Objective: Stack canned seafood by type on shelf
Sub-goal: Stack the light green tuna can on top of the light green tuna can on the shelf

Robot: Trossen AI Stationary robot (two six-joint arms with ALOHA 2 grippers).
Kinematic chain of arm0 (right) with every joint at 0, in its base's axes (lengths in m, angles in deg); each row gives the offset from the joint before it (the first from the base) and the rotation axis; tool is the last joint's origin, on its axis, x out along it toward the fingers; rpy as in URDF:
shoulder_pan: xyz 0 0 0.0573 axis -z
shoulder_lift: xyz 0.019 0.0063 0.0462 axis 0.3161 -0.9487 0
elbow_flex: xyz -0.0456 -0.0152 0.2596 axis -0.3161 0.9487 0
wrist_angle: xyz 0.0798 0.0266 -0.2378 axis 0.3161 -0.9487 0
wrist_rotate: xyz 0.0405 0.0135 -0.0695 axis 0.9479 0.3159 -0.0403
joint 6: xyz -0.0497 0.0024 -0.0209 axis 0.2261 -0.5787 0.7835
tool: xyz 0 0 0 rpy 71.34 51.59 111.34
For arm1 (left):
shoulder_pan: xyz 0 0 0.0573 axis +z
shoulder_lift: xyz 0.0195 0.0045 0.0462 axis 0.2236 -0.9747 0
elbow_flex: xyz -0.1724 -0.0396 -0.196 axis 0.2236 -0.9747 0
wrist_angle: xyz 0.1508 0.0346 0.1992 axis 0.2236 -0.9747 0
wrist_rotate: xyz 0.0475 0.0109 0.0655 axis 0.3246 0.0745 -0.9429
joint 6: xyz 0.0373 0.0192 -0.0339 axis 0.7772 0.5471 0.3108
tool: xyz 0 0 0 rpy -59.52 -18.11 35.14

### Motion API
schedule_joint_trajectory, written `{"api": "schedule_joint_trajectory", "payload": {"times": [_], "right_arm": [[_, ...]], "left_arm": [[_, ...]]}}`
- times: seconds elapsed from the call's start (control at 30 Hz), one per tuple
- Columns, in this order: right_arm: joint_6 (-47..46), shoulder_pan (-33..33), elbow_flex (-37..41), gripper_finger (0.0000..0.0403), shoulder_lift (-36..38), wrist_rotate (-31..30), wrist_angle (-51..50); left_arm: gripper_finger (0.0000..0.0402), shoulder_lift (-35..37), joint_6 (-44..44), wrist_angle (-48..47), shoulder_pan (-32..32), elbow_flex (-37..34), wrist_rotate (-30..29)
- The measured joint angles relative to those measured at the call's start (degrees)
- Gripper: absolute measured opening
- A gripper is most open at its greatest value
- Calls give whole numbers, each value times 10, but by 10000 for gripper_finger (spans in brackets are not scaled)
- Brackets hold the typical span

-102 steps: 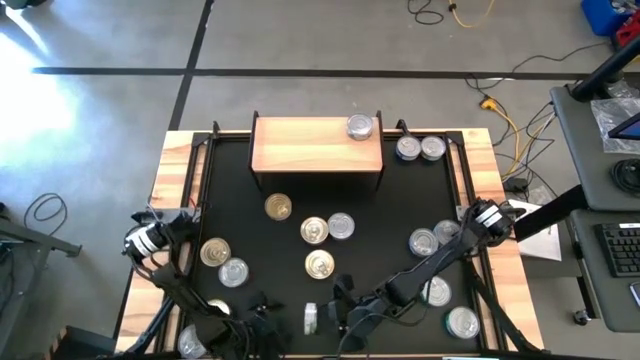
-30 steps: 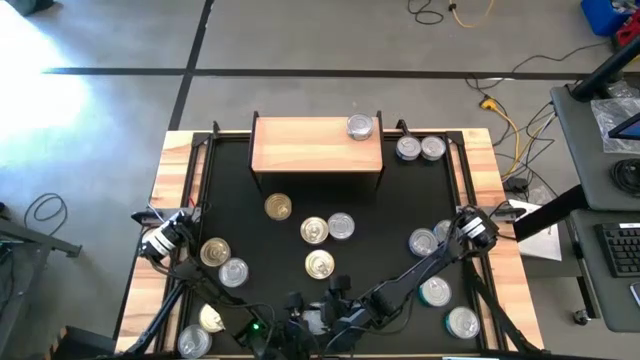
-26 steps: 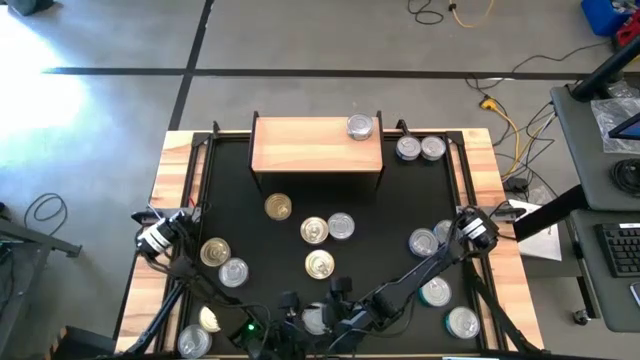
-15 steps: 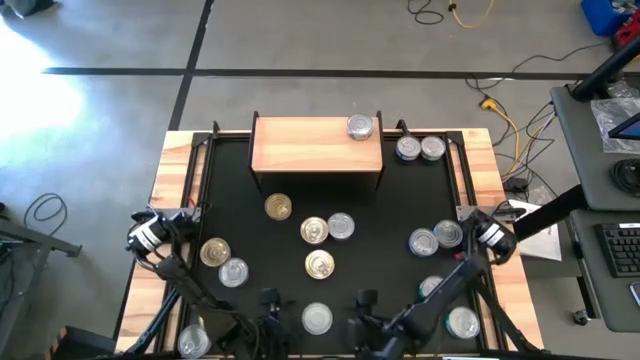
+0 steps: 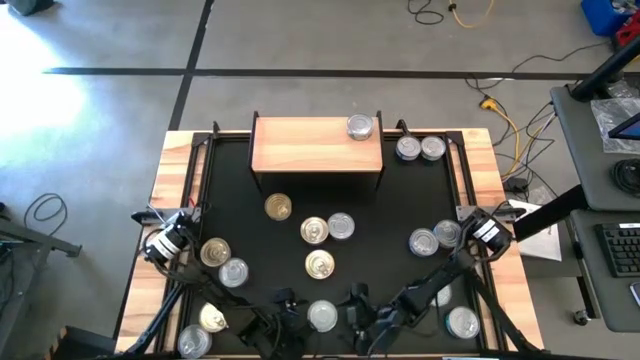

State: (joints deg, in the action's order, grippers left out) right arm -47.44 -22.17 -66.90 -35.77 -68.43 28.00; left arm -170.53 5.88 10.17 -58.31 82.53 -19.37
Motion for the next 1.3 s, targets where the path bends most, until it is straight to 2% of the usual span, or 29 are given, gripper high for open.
{"api": "schedule_joint_trajectory", "payload": {"times": [0.17, 0.37, 0.47, 0.97, 1.2, 1.3], "right_arm": [[-3, 16, 9, 391, 0, 9, 3], [8, 29, 1, 391, 0, 37, -2], [55, 31, -14, 391, 0, 37, -4], [30, 38, -24, 393, 0, 53, -24], [26, 44, -26, 400, -33, 53, 28], [36, 43, -32, 400, -47, 32, 43]], "left_arm": [[342, -16, 22, 50, 4, 6, -5], [322, -20, 24, 50, 8, 12, -6], [321, -20, 23, 50, 8, 12, -6], [320, -20, 22, 50, 8, 12, -6], [320, -20, 22, 48, 9, 12, -8], [320, -20, 22, 48, 9, 12, -10]]}}
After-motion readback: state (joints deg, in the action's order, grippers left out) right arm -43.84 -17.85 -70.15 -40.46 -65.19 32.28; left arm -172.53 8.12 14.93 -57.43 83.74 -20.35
